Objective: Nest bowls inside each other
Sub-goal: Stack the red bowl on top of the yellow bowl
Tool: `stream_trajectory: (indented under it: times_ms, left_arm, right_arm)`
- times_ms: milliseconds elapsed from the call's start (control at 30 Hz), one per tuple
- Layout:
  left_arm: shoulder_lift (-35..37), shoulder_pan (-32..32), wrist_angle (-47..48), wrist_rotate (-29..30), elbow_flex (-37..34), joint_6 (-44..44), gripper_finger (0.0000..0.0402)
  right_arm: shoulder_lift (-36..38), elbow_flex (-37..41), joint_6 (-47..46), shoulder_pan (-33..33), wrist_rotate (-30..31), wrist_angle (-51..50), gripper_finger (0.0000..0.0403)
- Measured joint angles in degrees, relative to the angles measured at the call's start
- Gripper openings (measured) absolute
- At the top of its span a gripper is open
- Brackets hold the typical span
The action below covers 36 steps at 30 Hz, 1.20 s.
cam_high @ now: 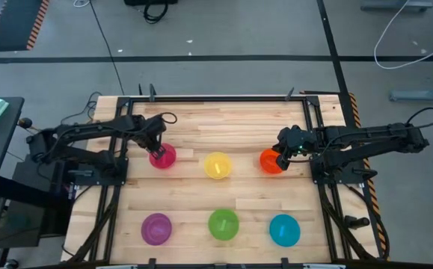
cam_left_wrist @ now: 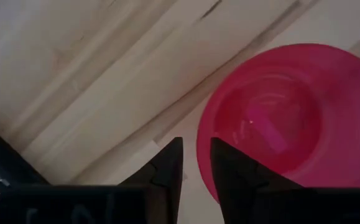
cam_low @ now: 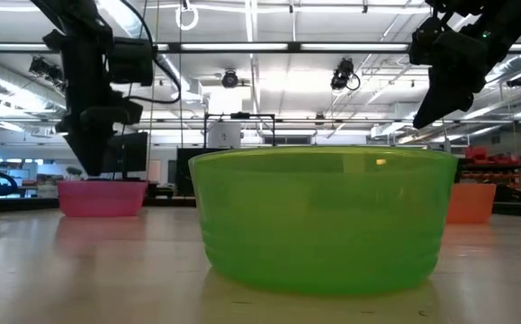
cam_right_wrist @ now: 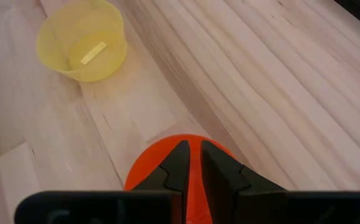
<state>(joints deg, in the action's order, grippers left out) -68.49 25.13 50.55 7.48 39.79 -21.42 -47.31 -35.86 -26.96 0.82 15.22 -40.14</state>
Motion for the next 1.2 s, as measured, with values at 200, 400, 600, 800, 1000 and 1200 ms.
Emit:
stream_trajectory:
  times_ms: [200,400,600,800,1000,1200]
  left_arm:
    - [-2.60,0.13,-1.02,-2.38,-0.85,-0.04,0.0086]
    - [-5.88,0.21,-2.27,-2.40,-0.85,0.08,0.0083]
    - [-8.38,0.21,-2.82,-2.37,-0.85,1.28,0.0086]
    - [-8.37,0.21,-2.83,-2.37,-0.85,1.56,0.0076]
    - [-8.34,0.21,-2.83,-2.35,-0.85,1.71,0.0071]
    - [-8.32,0.21,-2.61,-2.35,0.82,2.59,0.0078]
  right_arm:
    - [0.00,0.00,0.07,0.02,0.00,-0.02,0.0048]
    - [-0.02,0.02,0.11,0.02,0.00,-0.03,0.0048]
    - [-0.02,0.04,0.11,0.02,0.00,-0.04,0.0048]
    - [-0.02,0.04,0.08,0.02,0.00,-0.04,0.0048]
    - [-0.02,0.04,-0.04,0.02,-0.02,-0.07,0.0048]
    - [-0.02,0.04,-0.05,0.02,-0.02,-0.09,0.0048]
